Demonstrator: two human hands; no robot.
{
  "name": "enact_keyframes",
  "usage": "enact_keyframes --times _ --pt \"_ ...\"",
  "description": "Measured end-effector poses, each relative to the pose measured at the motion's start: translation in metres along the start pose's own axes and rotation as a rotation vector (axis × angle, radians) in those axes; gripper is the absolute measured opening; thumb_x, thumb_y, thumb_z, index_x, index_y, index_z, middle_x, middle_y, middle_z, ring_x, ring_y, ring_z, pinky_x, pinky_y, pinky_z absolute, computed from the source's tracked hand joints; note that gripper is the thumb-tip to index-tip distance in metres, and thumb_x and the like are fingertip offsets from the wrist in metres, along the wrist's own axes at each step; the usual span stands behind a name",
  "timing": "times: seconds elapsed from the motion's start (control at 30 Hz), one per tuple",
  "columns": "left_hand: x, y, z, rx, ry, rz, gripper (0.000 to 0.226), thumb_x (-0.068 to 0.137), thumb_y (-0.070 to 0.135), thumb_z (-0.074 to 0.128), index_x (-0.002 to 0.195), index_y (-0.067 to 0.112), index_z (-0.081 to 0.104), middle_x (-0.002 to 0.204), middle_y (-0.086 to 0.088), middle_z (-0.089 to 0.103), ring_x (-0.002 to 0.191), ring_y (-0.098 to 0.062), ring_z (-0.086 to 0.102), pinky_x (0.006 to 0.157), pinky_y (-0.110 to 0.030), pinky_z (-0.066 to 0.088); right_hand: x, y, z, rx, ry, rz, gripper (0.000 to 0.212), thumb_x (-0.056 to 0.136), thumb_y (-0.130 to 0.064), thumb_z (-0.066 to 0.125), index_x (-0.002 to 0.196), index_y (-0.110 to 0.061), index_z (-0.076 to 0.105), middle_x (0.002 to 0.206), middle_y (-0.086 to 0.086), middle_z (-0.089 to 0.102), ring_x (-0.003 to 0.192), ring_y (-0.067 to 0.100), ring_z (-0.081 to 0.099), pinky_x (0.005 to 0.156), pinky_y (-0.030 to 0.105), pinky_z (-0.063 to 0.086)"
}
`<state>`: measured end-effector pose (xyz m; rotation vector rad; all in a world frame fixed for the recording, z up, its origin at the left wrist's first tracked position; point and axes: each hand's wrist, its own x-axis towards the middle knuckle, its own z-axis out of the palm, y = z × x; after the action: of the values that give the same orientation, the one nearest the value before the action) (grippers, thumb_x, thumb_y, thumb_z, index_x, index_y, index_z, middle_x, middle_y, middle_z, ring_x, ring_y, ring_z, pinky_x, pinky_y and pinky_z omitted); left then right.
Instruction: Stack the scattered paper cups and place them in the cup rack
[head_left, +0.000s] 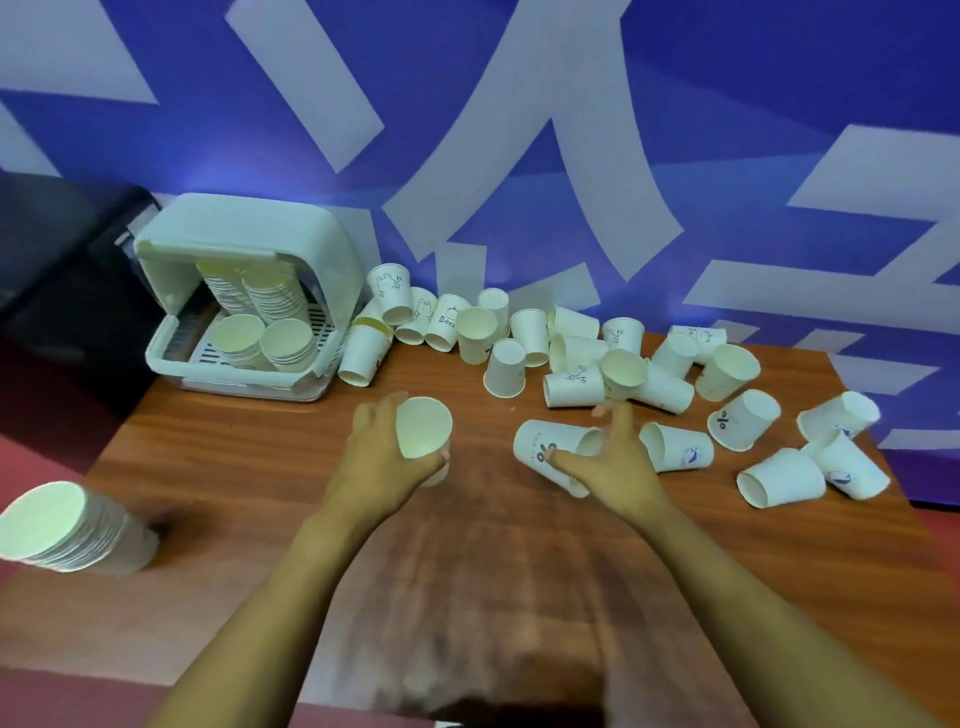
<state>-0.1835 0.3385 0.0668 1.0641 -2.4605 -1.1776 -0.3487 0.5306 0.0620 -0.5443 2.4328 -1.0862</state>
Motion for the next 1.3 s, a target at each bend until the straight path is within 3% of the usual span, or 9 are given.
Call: enact_keyframes --times 0.2,0.33,0.4,0.53,0.73,0.87,0.97,1.07,1.3 --pt "0.025 -0.005 -0.018 -0.029 0.096 -0.012 0.071 0.063 0.033 0.081 0.124 0.022 0.045 0.119 0.003 0.042 0.104 -0.011 0.044 0.084 -0.029 0.041 0.034 -0.014 0.017 -0.045 -0.039 -0.057 0.049 0.07 -0.042 0.078 0.105 -0.019 0.052 0.106 -0.003 0.058 0.097 0.014 0.054 0.072 0.026 0.039" --pt "0.025 -0.029 -0.029 -0.017 0.081 -0.059 0.065 0.055 0.043 0.081 0.109 0.026 0.049 0.108 0.004 0.052 0.099 -0.017 0.053 0.081 -0.037 0.049 0.04 -0.023 0.042 0.066 -0.094 -0.005 0.043 0.072 -0.05 0.072 0.104 -0.026 0.056 0.106 -0.006 0.061 0.097 0.016 0.059 0.083 0.04 0.052" --pt "0.035 -0.038 -0.046 -0.036 0.11 -0.048 0.063 0.055 0.042 0.083 0.106 0.026 0.05 0.105 0.005 0.053 0.097 -0.015 0.054 0.077 -0.034 0.048 0.043 -0.039 0.054 0.052 -0.119 -0.02 0.049 0.073 -0.05 0.072 0.111 -0.027 0.053 0.11 -0.007 0.059 0.102 0.016 0.058 0.089 0.044 0.051" --pt "0.066 -0.058 -0.086 -0.057 0.104 0.027 0.068 0.062 0.037 0.083 0.119 0.023 0.049 0.111 0.005 0.05 0.1 -0.013 0.051 0.077 -0.028 0.042 0.053 -0.083 0.081 -0.023 -0.083 -0.072 0.072 0.063 -0.041 0.084 0.121 -0.023 0.045 0.112 -0.006 0.051 0.103 0.014 0.055 0.088 0.032 0.047" --pt "0.095 -0.123 -0.169 0.005 0.067 0.08 0.081 0.068 0.04 0.08 0.136 0.022 0.041 0.128 0.001 0.044 0.117 -0.015 0.044 0.089 -0.027 0.037 0.05 -0.151 0.172 -0.014 -0.015 -0.133 0.066 0.058 -0.033 0.087 0.11 -0.025 0.046 0.114 -0.003 0.05 0.099 0.009 0.052 0.072 0.013 0.039" --pt "0.116 -0.165 -0.225 0.022 0.078 0.094 0.078 0.062 0.046 0.079 0.13 0.025 0.046 0.125 0.002 0.047 0.116 -0.016 0.046 0.093 -0.034 0.044 0.054 -0.198 0.227 0.006 0.037 -0.223 0.067 0.063 -0.03 0.085 0.119 -0.022 0.05 0.121 -0.002 0.047 0.107 0.01 0.048 0.083 0.018 0.036" --pt "0.131 -0.181 -0.253 0.016 0.076 0.1 0.072 0.066 0.037 0.08 0.129 0.028 0.046 0.126 0.001 0.045 0.115 -0.016 0.043 0.095 -0.035 0.042 0.057 -0.224 0.256 -0.004 0.081 -0.254 0.071 0.066 -0.027 0.083 0.127 -0.024 0.047 0.127 -0.003 0.045 0.11 0.004 0.04 0.085 0.01 0.027" --pt "0.149 -0.183 -0.26 -0.015 0.089 0.128 0.076 0.068 0.035 0.081 0.133 0.028 0.042 0.13 0.002 0.041 0.117 -0.014 0.043 0.096 -0.033 0.041 0.066 -0.238 0.268 -0.015 0.091 -0.258 0.073 0.067 -0.024 0.082 0.13 -0.021 0.046 0.132 -0.003 0.046 0.117 0.008 0.041 0.089 0.011 0.027" --pt "0.183 -0.183 -0.249 -0.055 0.085 0.176 0.077 0.07 0.033 0.081 0.135 0.028 0.04 0.135 0.006 0.038 0.117 -0.007 0.043 0.092 -0.024 0.036 0.091 -0.252 0.273 -0.06 0.129 -0.285 0.074 0.069 -0.024 0.081 0.133 -0.024 0.043 0.132 -0.006 0.042 0.11 0.0 0.039 0.089 0.01 0.027"
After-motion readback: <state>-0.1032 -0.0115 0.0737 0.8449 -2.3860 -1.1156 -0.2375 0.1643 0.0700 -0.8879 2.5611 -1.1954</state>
